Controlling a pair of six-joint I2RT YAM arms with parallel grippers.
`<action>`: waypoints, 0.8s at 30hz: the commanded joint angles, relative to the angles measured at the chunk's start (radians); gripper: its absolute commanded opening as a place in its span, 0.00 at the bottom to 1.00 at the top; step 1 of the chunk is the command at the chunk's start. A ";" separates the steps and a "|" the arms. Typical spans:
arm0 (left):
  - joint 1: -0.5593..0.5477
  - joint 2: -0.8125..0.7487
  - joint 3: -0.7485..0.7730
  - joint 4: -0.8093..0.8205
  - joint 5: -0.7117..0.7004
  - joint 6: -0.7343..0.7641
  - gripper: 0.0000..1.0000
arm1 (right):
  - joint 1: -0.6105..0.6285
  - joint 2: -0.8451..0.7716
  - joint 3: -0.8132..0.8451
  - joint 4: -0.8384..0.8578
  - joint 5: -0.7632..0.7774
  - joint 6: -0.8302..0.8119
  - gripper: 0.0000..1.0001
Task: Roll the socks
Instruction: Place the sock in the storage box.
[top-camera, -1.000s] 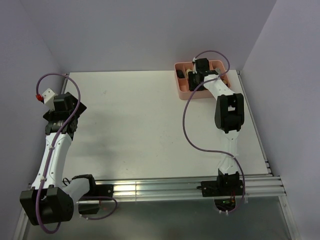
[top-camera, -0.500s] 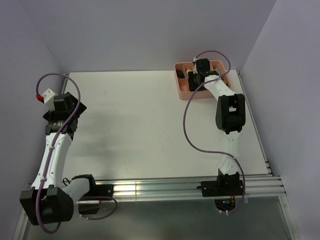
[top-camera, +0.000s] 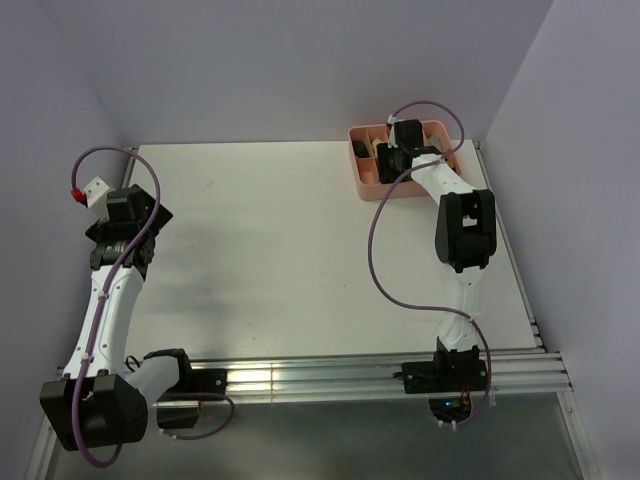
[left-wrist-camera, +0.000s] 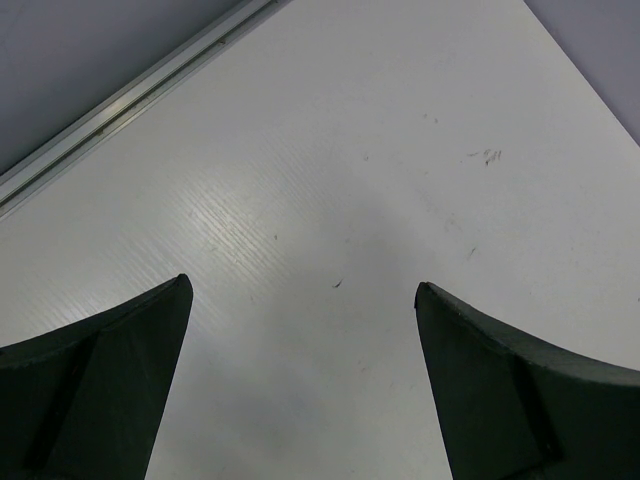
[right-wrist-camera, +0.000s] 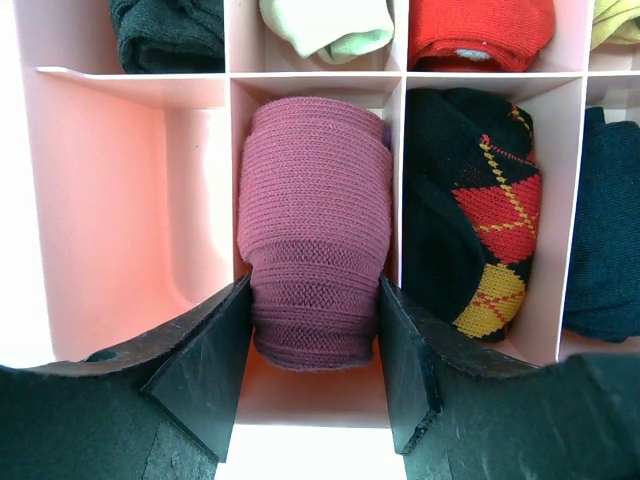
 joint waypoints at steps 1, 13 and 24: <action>0.003 -0.010 -0.001 0.023 -0.002 0.010 1.00 | -0.013 -0.075 -0.014 0.038 0.001 -0.013 0.60; 0.005 -0.011 -0.001 0.023 0.001 0.012 0.99 | -0.011 -0.105 -0.031 0.059 -0.002 -0.007 0.63; 0.005 -0.016 -0.003 0.025 -0.002 0.012 0.99 | -0.011 -0.168 -0.081 0.130 0.012 0.053 0.49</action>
